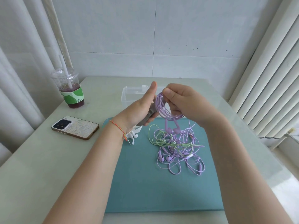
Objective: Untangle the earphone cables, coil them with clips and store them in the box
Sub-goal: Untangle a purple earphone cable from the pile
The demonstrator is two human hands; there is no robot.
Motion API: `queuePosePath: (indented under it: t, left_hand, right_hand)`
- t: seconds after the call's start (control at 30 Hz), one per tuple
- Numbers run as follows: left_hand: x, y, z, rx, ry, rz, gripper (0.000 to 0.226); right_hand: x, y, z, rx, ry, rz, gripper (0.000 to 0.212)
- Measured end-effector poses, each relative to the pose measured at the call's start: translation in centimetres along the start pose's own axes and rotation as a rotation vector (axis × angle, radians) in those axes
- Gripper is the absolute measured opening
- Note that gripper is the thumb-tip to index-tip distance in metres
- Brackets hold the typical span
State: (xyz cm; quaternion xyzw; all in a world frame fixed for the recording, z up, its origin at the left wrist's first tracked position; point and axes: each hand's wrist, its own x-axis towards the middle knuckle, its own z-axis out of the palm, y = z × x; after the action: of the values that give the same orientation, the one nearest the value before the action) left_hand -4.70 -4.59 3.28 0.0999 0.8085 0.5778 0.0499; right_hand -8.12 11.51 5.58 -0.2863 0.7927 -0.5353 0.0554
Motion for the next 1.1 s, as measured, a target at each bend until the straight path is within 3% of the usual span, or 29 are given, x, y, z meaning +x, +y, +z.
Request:
queuePosePath:
  t: [0.13,0.37,0.5,0.67,0.73,0.93,1.1]
  left_hand:
    - [0.3,0.2,0.8,0.111,0.119,-0.056,0.068]
    - [1.0,-0.4,1.1,0.061,0.266,0.045,0.038]
    - [1.0,-0.4,1.1,0.020,0.279,0.064,0.033]
    - [0.7,-0.2,0.9,0.018,0.220,0.123,0.034]
    - [0.5,0.0,1.0,0.018,0.226,0.139,0.032]
    - [0.5,0.0,1.0,-0.059,0.290,0.136,0.037]
    - [0.9,0.0,0.9,-0.117,0.259,0.124,0.072]
  right_hand:
    - [0.2,-0.4,1.4,-0.438,0.127,-0.017,0.031]
    - [0.4,0.3,1.6,-0.602,0.294,-0.028,0.028]
    - [0.5,0.2,1.1,-0.475,0.251,-0.004,0.032]
    - [0.1,0.5,-0.3,0.046,0.016,0.101,0.036]
    - [0.0,0.9,-0.4,0.145,-0.031,0.097,0.036]
    - [0.2,1.5,-0.1,0.180,-0.021,0.095,0.028]
    - [0.5,1.4,1.2,0.169,0.031,0.124,0.013]
